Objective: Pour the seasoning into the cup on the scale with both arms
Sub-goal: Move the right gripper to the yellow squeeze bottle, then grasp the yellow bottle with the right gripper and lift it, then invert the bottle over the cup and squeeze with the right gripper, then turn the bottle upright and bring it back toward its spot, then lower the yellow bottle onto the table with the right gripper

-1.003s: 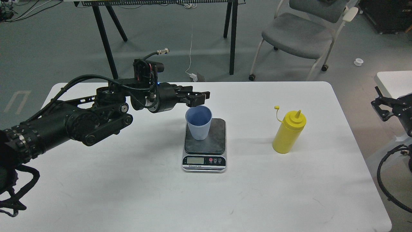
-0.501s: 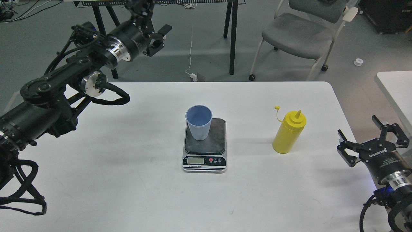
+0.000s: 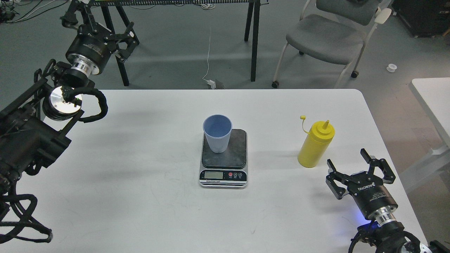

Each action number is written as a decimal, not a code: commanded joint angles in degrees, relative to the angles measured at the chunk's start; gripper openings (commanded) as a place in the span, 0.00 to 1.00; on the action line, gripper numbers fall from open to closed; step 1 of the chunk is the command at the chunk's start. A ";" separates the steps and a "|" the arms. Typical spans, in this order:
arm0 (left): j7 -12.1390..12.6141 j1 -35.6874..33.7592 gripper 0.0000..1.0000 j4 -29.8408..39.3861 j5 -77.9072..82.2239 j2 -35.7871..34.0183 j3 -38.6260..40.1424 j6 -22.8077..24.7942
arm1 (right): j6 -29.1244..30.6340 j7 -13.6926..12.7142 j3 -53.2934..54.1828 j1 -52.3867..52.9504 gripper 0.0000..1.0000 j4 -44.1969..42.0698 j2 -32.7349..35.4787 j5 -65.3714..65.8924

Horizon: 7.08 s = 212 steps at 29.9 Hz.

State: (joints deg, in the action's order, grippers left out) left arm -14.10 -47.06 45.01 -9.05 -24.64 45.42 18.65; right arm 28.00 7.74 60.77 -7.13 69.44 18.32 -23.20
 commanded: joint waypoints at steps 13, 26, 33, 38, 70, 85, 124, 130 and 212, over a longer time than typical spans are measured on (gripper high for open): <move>0.04 0.21 0.99 0.61 0.08 -2.69 -0.24 -0.10 | 0.00 0.00 -0.30 6.07 0.99 -6.60 -5.57 0.00; -0.05 1.00 0.99 1.05 0.08 -3.84 -0.77 -0.19 | 0.00 0.09 -0.47 14.42 0.98 -17.05 -12.34 -0.09; 0.04 1.18 0.99 1.40 0.17 -3.92 -0.86 -0.37 | 0.00 0.09 -0.83 18.38 0.89 -20.40 -12.69 0.00; 0.04 1.09 0.99 1.40 0.17 -3.92 -0.95 -0.46 | 0.00 0.09 -0.91 19.17 0.53 -20.75 -12.69 0.09; 0.04 12.69 1.00 3.25 -3.78 -4.36 5.20 9.35 | -23.50 1.75 -20.75 53.87 0.36 -4.31 1.20 65.72; -0.23 14.10 1.00 3.24 -3.61 -4.71 5.20 9.35 | -36.08 3.34 -47.92 69.79 0.36 -14.94 -7.67 92.63; -0.14 14.01 1.00 3.77 -3.52 -5.07 5.12 9.35 | -43.82 3.25 -54.37 73.05 0.36 -20.32 -7.88 99.77; -0.40 13.39 1.00 3.86 -3.52 -4.89 4.85 9.35 | -43.56 3.25 -48.64 70.33 0.36 -12.60 0.21 85.55; 0.39 13.92 1.00 9.92 -2.99 -6.38 3.89 5.70 | 0.00 3.86 -12.95 18.03 0.98 -15.21 -4.96 3.08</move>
State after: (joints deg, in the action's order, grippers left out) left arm -13.76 -33.19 54.92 -12.04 -30.84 49.29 24.37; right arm 28.01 11.51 47.90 11.64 54.05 12.85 -20.19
